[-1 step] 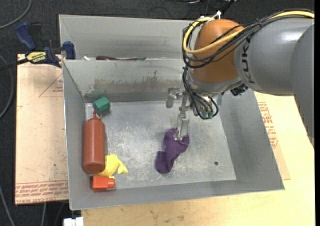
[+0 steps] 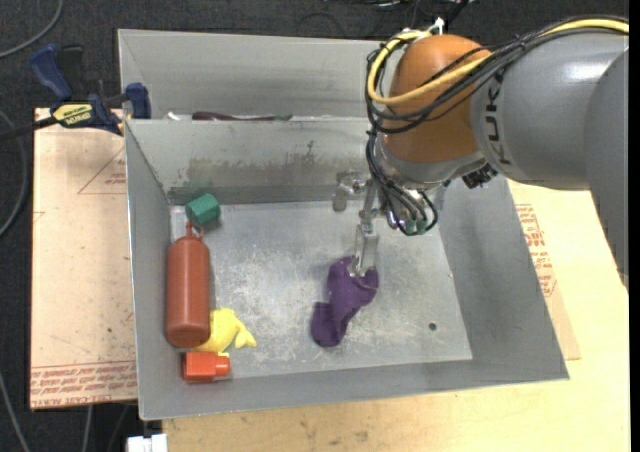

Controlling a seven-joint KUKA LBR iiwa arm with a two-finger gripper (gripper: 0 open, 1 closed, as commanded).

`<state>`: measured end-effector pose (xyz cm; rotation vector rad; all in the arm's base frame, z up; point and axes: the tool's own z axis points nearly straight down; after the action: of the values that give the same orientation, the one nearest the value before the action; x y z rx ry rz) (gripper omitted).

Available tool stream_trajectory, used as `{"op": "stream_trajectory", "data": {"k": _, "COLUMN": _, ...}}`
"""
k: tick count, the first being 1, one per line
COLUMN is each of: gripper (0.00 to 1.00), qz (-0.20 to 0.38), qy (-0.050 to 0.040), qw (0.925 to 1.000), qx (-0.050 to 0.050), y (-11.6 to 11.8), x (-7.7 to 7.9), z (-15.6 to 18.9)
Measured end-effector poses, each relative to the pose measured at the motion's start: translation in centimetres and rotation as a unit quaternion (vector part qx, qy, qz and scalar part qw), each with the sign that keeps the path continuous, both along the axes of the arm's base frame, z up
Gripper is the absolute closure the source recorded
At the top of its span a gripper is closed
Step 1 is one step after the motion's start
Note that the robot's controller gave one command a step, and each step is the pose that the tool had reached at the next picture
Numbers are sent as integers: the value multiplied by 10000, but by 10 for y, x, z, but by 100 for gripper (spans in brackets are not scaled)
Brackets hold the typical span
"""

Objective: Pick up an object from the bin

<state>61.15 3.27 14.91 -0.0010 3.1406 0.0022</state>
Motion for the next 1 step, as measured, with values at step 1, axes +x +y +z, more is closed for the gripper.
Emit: {"op": "stream_trajectory", "data": {"k": 1, "gripper": 0, "qz": 160, "qy": -24, "qw": 9999, "qx": 4, "y": -15, "x": -30, "z": -43}}
